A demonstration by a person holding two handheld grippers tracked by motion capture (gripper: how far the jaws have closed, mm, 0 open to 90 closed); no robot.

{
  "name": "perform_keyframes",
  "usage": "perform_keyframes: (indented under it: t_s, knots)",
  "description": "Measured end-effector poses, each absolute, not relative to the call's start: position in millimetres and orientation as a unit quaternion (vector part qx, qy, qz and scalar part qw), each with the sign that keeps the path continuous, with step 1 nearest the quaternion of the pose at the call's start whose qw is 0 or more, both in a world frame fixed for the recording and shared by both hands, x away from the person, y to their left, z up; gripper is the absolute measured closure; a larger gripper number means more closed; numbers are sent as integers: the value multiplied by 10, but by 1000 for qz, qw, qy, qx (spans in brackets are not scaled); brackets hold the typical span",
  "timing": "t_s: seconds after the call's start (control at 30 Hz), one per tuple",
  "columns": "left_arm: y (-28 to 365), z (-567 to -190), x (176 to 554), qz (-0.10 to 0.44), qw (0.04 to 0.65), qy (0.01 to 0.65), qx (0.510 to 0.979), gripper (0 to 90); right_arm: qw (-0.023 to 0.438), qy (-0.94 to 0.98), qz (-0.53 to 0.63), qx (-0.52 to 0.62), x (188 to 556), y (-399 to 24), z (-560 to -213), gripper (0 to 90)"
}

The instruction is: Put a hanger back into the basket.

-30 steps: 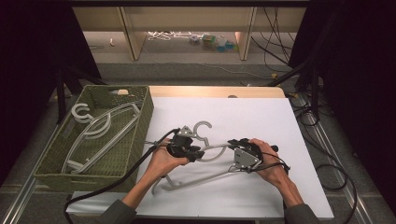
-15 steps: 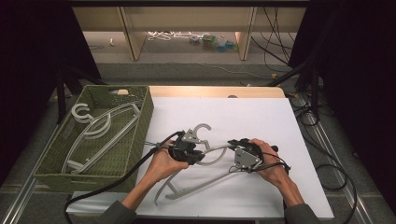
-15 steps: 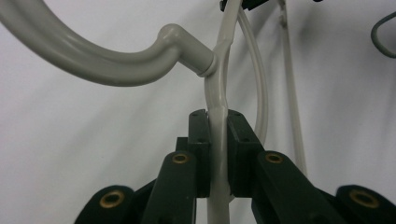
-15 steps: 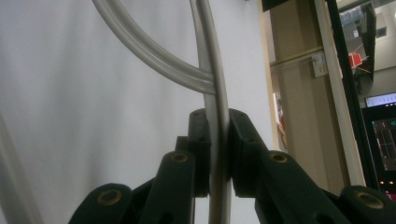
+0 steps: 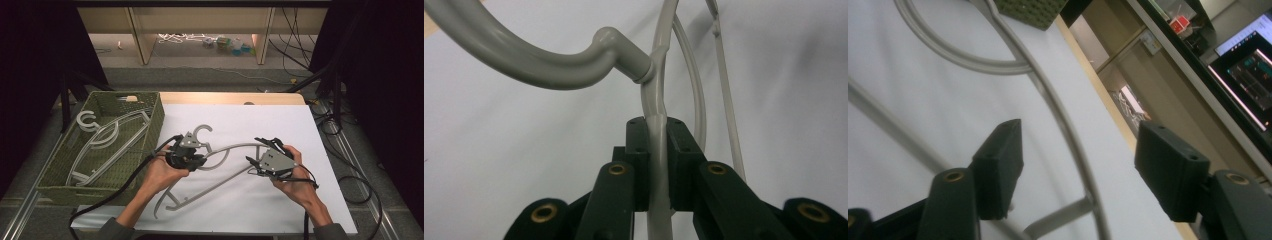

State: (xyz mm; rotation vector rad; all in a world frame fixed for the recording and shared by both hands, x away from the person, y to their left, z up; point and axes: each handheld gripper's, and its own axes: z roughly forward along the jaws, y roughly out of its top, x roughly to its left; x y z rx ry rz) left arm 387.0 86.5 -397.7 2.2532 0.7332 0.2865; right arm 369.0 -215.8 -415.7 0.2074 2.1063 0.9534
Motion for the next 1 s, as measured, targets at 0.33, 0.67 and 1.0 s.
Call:
perform_keyframes:
  t_s: [0.33,0.67,1.0]
  knots:
    - [1231,-3601,3824,133,394,311,855,820,372,799,442,168,3362,-2217,-4172,251]
    - [1608,-3271,3816,130,430,337,827,820,330,790,465,224,3205,-2279,-4336,231]
    - [2228,-2931,3842,153,462,382,786,820,321,794,466,221,3133,-2280,-4387,217]
